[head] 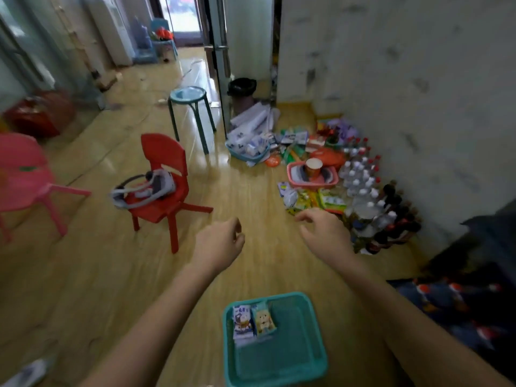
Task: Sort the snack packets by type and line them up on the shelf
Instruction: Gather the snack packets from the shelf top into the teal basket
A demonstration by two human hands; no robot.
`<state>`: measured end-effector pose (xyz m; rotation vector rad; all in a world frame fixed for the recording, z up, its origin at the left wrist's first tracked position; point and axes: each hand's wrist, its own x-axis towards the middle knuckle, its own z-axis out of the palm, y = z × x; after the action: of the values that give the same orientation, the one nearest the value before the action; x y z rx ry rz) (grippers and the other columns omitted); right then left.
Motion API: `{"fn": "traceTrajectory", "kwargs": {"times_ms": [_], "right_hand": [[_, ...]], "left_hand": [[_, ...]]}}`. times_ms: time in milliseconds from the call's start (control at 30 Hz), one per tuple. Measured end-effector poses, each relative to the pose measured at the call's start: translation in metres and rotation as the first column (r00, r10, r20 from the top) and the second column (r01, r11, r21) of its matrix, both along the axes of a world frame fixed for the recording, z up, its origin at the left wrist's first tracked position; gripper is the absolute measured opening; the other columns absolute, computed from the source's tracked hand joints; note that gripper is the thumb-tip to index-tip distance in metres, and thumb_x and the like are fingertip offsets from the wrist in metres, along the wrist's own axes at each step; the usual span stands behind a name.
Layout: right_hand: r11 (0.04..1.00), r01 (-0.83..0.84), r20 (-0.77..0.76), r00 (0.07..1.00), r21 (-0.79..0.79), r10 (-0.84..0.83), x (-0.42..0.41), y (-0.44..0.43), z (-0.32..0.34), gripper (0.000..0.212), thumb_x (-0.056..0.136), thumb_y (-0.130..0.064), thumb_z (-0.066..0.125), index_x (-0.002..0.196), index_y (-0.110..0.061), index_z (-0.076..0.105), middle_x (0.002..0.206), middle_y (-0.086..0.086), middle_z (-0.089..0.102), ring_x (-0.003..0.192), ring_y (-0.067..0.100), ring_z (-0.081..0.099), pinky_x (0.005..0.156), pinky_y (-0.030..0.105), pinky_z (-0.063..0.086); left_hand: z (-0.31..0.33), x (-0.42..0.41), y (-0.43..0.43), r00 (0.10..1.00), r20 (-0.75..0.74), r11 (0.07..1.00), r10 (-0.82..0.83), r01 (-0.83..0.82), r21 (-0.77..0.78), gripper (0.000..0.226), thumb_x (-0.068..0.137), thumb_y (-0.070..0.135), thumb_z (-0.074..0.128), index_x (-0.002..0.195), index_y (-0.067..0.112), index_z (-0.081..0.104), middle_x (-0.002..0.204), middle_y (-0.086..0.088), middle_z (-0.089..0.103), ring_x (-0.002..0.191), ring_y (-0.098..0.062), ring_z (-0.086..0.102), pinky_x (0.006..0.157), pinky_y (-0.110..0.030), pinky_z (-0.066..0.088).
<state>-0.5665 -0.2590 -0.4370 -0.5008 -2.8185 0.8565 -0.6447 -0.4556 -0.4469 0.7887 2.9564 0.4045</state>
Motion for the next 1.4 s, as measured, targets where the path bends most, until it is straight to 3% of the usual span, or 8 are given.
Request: {"fn": "traceTrajectory", "kwargs": {"times_ms": [200, 400, 667, 800, 1000, 1167, 1300, 1400], "right_hand": [[0.988, -0.032, -0.146, 0.988, 0.149, 0.054, 0.062, 0.054, 0.255, 0.022, 0.088, -0.020, 0.056, 0.107, -0.015, 0.067, 0.111, 0.004, 0.065, 0.107, 0.021, 0.058, 0.090, 0.032, 0.043], [0.925, 0.212, -0.166, 0.972, 0.315, -0.166, 0.175, 0.093, 0.387, 0.029, 0.093, -0.032, 0.049, 0.120, -0.026, 0.059, 0.123, -0.005, 0.058, 0.115, 0.016, 0.053, 0.086, 0.028, 0.041], [0.657, 0.661, -0.259, 0.748, 0.363, -0.610, 0.383, 0.109, 0.435, 0.028, 0.093, -0.040, 0.048, 0.118, -0.034, 0.057, 0.119, -0.011, 0.060, 0.111, 0.015, 0.055, 0.086, 0.038, 0.050], [0.513, 0.801, -0.251, 0.589, 0.310, -0.768, 0.487, 0.100, 0.439, 0.024, 0.092, -0.039, 0.051, 0.114, -0.033, 0.060, 0.115, -0.009, 0.062, 0.108, 0.016, 0.057, 0.088, 0.042, 0.050], [0.258, 0.924, -0.252, 0.331, 0.281, -0.910, 0.608, 0.098, 0.437, 0.017, 0.089, -0.035, 0.055, 0.104, -0.034, 0.063, 0.110, -0.008, 0.066, 0.106, 0.018, 0.059, 0.088, 0.038, 0.049], [0.161, 0.953, -0.224, 0.221, 0.256, -0.949, 0.685, 0.131, 0.441, 0.016, 0.088, -0.035, 0.057, 0.101, -0.033, 0.064, 0.103, -0.007, 0.067, 0.102, 0.019, 0.060, 0.089, 0.038, 0.049], [0.118, 0.953, -0.194, 0.176, 0.280, -0.965, 0.737, 0.165, 0.447, 0.020, 0.090, -0.031, 0.055, 0.107, -0.026, 0.065, 0.098, -0.008, 0.061, 0.102, 0.018, 0.059, 0.082, 0.031, 0.045], [0.060, 0.953, -0.180, 0.118, 0.295, -0.977, 0.776, 0.194, 0.445, 0.020, 0.090, -0.031, 0.054, 0.106, -0.026, 0.066, 0.107, -0.002, 0.067, 0.102, 0.021, 0.060, 0.083, 0.033, 0.047]], "left_hand": [[0.255, 0.027, 0.060, 0.959, -0.206, 0.960, -0.195, 0.230, 0.160, 0.020, 0.091, 0.036, 0.051, 0.096, 0.018, 0.058, 0.092, 0.004, 0.066, 0.087, -0.020, 0.062, 0.070, -0.033, 0.049], [0.385, 0.094, 0.131, 0.842, -0.374, 0.808, -0.388, 0.506, 0.302, 0.030, 0.088, 0.042, 0.052, 0.091, 0.014, 0.062, 0.087, -0.004, 0.069, 0.086, -0.027, 0.064, 0.070, -0.035, 0.049], [0.428, 0.219, 0.222, 0.605, -0.438, 0.496, -0.665, 0.796, 0.346, 0.032, 0.080, 0.049, 0.045, 0.083, 0.022, 0.061, 0.074, 0.002, 0.067, 0.074, -0.025, 0.064, 0.069, -0.040, 0.052], [0.432, 0.299, 0.262, 0.441, -0.448, 0.293, -0.778, 0.885, 0.362, 0.017, 0.089, 0.037, 0.056, 0.082, 0.021, 0.058, 0.078, 0.001, 0.066, 0.075, -0.024, 0.063, 0.068, -0.041, 0.052], [0.435, 0.411, 0.306, 0.257, -0.450, 0.083, -0.856, 0.925, 0.370, 0.014, 0.089, 0.035, 0.057, 0.084, 0.022, 0.061, 0.073, 0.010, 0.059, 0.075, -0.017, 0.060, 0.065, -0.033, 0.050], [0.445, 0.489, 0.355, 0.179, -0.470, 0.006, -0.864, 0.938, 0.347, 0.016, 0.090, 0.038, 0.055, 0.087, 0.022, 0.061, 0.076, 0.011, 0.057, 0.081, -0.019, 0.060, 0.067, -0.032, 0.046], [0.447, 0.546, 0.405, 0.169, -0.444, 0.010, -0.880, 0.941, 0.339, 0.018, 0.090, 0.038, 0.054, 0.089, 0.022, 0.060, 0.079, 0.010, 0.057, 0.087, -0.023, 0.060, 0.069, -0.031, 0.043], [0.447, 0.583, 0.442, 0.163, -0.404, 0.026, -0.900, 0.946, 0.322, 0.016, 0.090, 0.037, 0.054, 0.090, 0.022, 0.059, 0.081, 0.011, 0.055, 0.091, -0.021, 0.058, 0.067, -0.029, 0.038]]}}
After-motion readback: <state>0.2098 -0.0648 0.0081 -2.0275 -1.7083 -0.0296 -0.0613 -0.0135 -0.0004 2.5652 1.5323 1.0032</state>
